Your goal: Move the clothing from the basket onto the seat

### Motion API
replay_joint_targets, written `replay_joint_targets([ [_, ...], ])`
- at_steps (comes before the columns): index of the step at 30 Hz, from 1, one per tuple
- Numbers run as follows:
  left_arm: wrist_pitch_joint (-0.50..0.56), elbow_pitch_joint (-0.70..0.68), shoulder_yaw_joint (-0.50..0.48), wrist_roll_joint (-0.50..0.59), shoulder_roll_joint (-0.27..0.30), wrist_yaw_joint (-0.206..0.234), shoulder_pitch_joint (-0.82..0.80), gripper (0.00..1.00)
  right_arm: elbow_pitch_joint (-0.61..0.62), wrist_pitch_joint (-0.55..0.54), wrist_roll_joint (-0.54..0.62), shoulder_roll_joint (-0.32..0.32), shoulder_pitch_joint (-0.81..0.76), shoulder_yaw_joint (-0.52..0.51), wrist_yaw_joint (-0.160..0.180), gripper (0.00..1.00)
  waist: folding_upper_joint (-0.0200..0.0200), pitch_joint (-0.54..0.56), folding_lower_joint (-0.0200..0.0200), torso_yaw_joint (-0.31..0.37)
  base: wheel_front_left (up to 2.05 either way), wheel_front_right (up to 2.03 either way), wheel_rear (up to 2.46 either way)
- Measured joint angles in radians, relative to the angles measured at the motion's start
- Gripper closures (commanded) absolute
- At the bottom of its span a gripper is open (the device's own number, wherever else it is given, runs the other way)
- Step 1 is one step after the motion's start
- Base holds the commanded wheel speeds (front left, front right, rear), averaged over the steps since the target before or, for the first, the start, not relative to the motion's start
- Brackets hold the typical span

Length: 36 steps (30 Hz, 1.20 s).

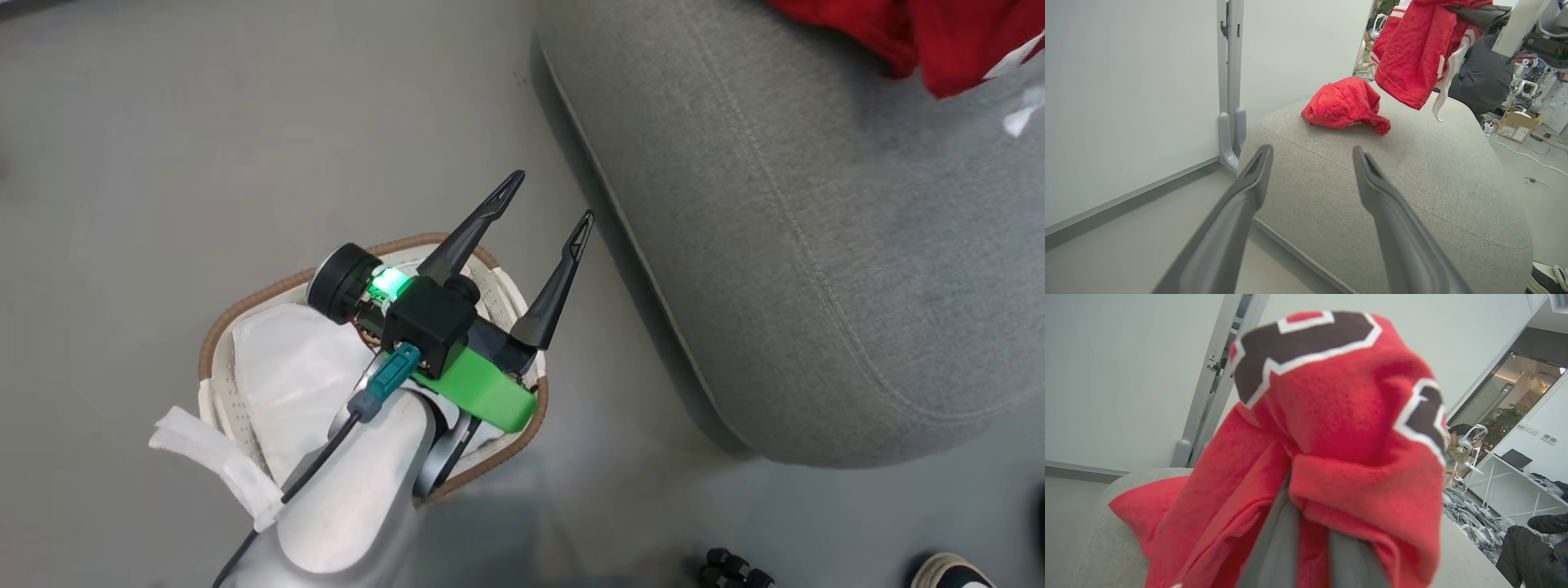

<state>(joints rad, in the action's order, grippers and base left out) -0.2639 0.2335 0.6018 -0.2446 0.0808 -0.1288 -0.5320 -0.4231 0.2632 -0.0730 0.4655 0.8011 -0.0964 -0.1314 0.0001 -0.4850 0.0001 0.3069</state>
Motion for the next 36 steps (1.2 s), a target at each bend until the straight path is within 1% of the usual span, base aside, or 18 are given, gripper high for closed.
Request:
replay_joint_targets([
  [8, 0.000, -0.032, 0.013, 0.011, -0.007, 0.000, -0.051, 0.00, -0.181, 0.000, 0.093, 0.080, 0.178, -0.115, 0.000, 1.00, 0.0000, -0.092, 0.0000, -0.095, 0.00, 0.00, 0.00],
  [12, 0.000, -0.042, 0.015, 0.012, -0.018, 0.000, -0.057, 0.00, -0.302, 0.000, 0.154, 0.101, 0.245, -0.172, 0.000, 1.00, 0.0000, -0.129, 0.0000, -0.149, 0.00, 0.00, 0.00],
  [15, 0.000, -0.045, 0.010, 0.011, -0.023, 0.000, -0.057, 0.00, -0.370, 0.000, 0.184, 0.085, 0.274, -0.189, 0.000, 1.00, 0.0000, -0.152, 0.0000, -0.189, 0.00, 0.00, 0.00],
  [19, 0.000, -0.049, -0.005, 0.008, -0.026, 0.000, -0.048, 0.00, -0.404, 0.000, 0.204, 0.044, 0.267, -0.193, 0.000, 1.00, 0.0000, -0.177, 0.0001, -0.238, 0.00, 0.00, 0.00],
  [21, 0.000, -0.049, -0.012, 0.008, -0.027, 0.000, -0.041, 0.00, -0.405, 0.000, 0.206, 0.030, 0.241, -0.211, 0.000, 0.75, 0.0000, -0.183, 0.0001, -0.257, 0.00, 0.00, 0.00],
  [22, 0.000, -0.049, -0.016, 0.008, -0.028, 0.000, -0.036, 0.00, -0.401, 0.000, 0.208, 0.023, 0.222, -0.218, 0.000, 0.19, 0.0000, -0.185, 0.0001, -0.265, 0.00, 0.00, 0.00],
  [23, 0.000, -0.049, -0.020, 0.008, -0.029, 0.000, -0.032, 0.00, -0.399, 0.000, 0.209, 0.017, 0.206, -0.224, 0.000, 0.00, 0.0000, -0.185, 0.0001, -0.271, 0.00, 0.00, 0.00],
  [31, 0.000, -0.037, -0.050, -0.002, -0.030, 0.000, 0.002, 0.00, -0.296, 0.000, 0.180, -0.089, 0.019, -0.267, 0.000, 0.00, 0.0000, -0.128, 0.0001, -0.282, 0.00, 0.00, 0.00],
  [36, 0.000, -0.018, -0.081, -0.009, -0.031, 0.000, 0.045, 0.00, -0.246, 0.000, 0.160, -0.129, -0.121, -0.268, 0.000, 0.00, 0.0000, -0.058, 0.0000, -0.272, 0.00, 0.00, 0.00],
])
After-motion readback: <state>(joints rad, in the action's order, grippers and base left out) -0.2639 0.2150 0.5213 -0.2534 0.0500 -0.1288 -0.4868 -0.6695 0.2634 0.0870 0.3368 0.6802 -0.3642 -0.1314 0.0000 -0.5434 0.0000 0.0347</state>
